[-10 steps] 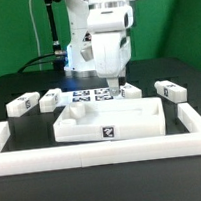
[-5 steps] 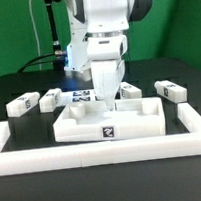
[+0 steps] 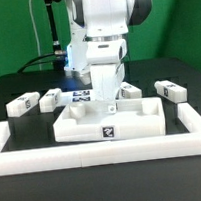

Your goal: Assemble desk

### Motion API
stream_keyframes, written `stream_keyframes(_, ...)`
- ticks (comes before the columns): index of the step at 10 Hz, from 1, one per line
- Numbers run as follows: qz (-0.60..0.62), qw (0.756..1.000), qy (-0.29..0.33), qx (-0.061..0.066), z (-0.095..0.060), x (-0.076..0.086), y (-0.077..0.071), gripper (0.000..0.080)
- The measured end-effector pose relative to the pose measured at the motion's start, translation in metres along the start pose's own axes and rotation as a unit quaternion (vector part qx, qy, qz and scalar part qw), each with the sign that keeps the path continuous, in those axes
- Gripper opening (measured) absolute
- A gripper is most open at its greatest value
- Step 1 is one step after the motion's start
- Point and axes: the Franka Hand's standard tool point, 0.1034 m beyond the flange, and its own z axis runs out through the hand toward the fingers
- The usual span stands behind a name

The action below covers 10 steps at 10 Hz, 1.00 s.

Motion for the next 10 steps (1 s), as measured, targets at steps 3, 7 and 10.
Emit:
stream_keyframes(3,0.0,1.0,0.0,0.0,-0.0001,-0.0001,0.0002,0.005)
stream_keyframes(7,0.0,1.0,0.0,0.0,-0.0001,-0.0001,0.0002,0.005)
stream_keyframes(10,-0.007,1.0,0.0,-0.001,-0.0002,-0.0001,0.0012,0.0051)
